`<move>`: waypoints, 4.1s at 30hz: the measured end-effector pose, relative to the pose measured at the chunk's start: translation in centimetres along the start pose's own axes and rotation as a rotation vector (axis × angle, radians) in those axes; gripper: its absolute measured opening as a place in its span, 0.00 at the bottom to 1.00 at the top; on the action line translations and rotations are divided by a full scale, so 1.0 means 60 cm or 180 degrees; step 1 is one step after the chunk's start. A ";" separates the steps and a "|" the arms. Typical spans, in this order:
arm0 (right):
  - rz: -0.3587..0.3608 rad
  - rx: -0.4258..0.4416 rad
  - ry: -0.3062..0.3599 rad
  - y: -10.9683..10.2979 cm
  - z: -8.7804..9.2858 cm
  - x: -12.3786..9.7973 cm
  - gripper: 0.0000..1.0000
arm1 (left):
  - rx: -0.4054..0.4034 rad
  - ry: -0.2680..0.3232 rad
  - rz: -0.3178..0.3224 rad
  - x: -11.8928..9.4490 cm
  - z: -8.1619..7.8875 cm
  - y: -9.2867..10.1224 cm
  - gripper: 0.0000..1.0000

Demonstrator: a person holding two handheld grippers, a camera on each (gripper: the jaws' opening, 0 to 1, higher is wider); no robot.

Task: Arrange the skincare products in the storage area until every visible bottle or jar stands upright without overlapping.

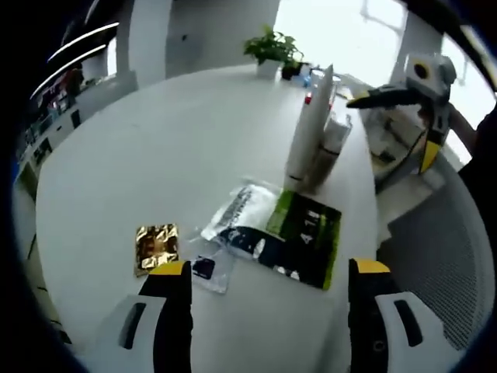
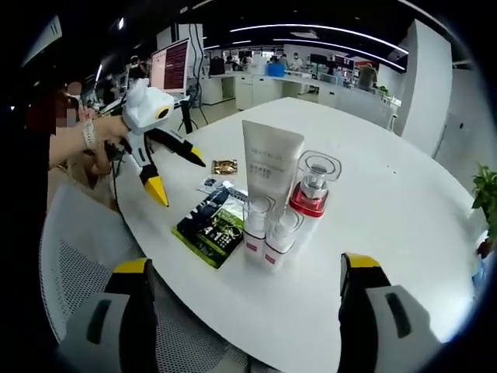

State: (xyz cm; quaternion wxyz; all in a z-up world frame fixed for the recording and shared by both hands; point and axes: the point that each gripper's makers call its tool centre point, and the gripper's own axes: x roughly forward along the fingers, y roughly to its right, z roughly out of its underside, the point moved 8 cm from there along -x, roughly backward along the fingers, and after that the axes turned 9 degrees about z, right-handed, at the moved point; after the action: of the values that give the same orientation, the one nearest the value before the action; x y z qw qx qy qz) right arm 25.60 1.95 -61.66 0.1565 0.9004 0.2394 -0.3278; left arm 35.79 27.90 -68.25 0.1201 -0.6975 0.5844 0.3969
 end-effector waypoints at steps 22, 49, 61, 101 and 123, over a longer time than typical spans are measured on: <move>0.0056 0.0174 -0.0207 -0.009 0.020 0.007 1.00 | 0.0179 -0.0231 0.0314 0.038 -0.032 -0.055 0.76; 0.0035 0.0248 -0.0236 -0.016 0.023 0.015 1.00 | 0.0507 -0.0782 -0.0029 0.042 -0.012 -0.093 0.51; 0.0053 0.0273 -0.0235 -0.008 0.028 0.013 1.00 | 0.0645 -0.0803 -0.0175 0.045 -0.012 -0.095 0.44; -0.0052 0.0195 -0.0216 -0.006 0.017 0.024 1.00 | 0.0817 -0.1027 -0.0058 0.027 0.019 -0.066 0.37; -0.0125 0.0181 -0.0192 -0.013 0.013 0.029 1.00 | 0.0949 -0.1008 0.0128 0.029 0.039 -0.012 0.37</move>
State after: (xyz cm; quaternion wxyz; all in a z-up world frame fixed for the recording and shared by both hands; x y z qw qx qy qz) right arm 25.97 2.82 -63.50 0.1316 0.8893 0.2428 -0.3645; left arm 35.46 28.33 -71.18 0.3042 -0.5892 0.6243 0.4130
